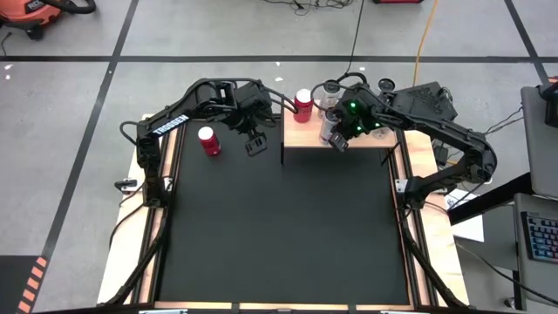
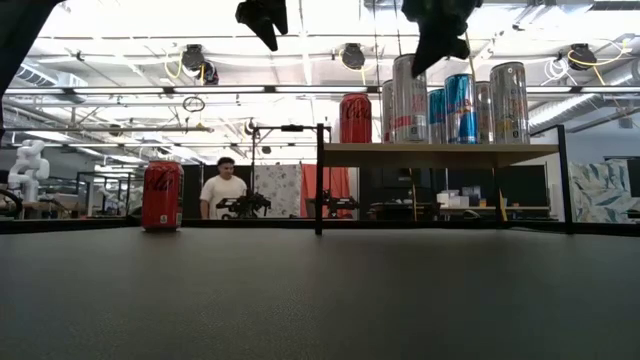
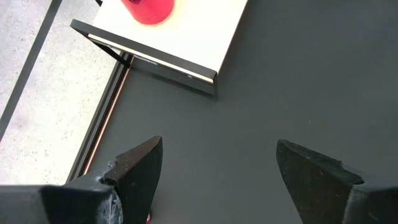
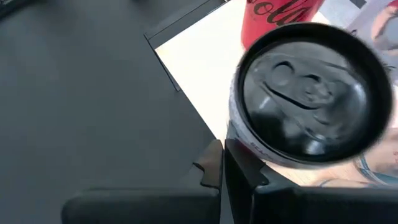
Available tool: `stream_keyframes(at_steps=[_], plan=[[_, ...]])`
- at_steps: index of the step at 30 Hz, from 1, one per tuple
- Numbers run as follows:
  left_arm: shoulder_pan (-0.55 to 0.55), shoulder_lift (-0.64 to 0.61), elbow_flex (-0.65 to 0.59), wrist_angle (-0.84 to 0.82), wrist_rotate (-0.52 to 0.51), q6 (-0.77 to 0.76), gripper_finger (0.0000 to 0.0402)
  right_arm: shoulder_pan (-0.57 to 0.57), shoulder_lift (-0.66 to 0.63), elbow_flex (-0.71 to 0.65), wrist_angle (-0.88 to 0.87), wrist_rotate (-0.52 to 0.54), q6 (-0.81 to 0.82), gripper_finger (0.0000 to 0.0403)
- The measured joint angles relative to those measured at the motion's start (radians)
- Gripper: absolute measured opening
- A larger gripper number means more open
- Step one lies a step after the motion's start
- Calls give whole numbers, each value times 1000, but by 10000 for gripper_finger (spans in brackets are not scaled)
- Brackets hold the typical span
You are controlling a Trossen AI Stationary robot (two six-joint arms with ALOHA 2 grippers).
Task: Place canned beverage on shelf
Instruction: Put the white-pink soda can on the shelf aligned with the other white-pink soda can
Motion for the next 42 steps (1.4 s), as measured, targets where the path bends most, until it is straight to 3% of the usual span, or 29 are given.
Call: stream_keyframes(at_steps=[19, 25, 32, 42], plan=[[0, 0, 0, 0, 0, 1, 311, -16, 38, 0, 78, 60, 11, 0], [0, 0, 0, 0, 0, 1, 311, 0, 38, 0, 120, -50, -15, 0], [0, 0, 0, 0, 0, -1, 311, -1, 38, 0, 229, -48, -83, 0], [0, 0, 0, 0, 0, 1, 311, -36, 38, 0, 234, -40, -77, 0]])
